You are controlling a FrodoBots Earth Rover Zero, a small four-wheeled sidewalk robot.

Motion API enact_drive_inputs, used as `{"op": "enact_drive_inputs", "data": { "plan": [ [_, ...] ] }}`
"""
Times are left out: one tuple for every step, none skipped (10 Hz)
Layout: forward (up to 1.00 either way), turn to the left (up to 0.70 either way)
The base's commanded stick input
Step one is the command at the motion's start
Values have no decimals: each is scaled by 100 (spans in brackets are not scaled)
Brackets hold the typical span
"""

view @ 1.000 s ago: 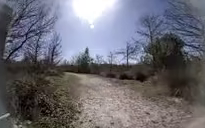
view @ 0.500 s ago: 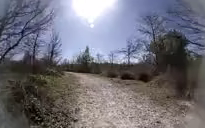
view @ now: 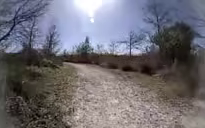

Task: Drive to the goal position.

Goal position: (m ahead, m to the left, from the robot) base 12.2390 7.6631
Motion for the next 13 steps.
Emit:
{"op": "enact_drive_inputs", "data": {
  "plan": [
    [50, 0],
    [50, 0],
    [50, 0],
    [50, 0],
    [50, 0],
    [50, 0],
    [50, 0],
    [50, 0],
    [50, 0],
    [50, 0],
    [50, 0],
    [50, 0],
    [50, 0]
  ]
}}
